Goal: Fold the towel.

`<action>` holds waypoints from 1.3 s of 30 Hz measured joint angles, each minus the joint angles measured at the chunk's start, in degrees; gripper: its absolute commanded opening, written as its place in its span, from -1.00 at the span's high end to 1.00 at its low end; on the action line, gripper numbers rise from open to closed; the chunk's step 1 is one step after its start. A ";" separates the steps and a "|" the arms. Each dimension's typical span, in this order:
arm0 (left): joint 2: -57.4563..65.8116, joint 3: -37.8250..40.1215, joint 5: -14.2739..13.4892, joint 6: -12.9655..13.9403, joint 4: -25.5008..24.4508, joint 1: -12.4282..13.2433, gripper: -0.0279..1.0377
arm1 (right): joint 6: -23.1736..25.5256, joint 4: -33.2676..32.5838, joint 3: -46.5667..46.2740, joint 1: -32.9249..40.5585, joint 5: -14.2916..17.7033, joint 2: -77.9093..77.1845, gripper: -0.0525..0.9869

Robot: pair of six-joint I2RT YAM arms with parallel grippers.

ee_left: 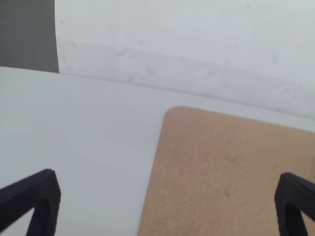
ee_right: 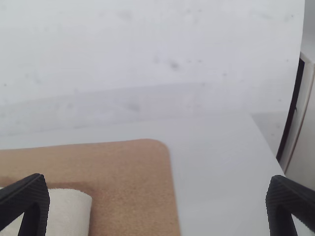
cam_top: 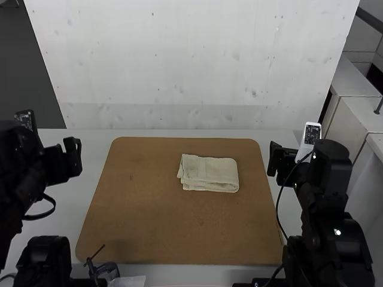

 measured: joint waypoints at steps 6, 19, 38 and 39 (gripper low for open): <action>0.00 -3.85 0.48 7.21 -5.46 0.00 -0.89 | -0.61 -2.91 0.61 -1.49 -0.31 0.04 -0.94; 0.00 -4.48 3.10 10.14 -7.41 0.00 -0.89 | 0.09 -24.52 8.00 -0.11 -3.87 0.04 -0.94; 0.00 -4.48 6.47 10.88 -9.99 0.00 -0.90 | 3.32 -36.74 11.69 0.24 -3.87 0.04 -0.95; 0.00 -4.48 6.47 10.88 -9.99 0.02 -0.90 | 3.34 -36.74 11.69 0.24 -3.85 0.04 -0.95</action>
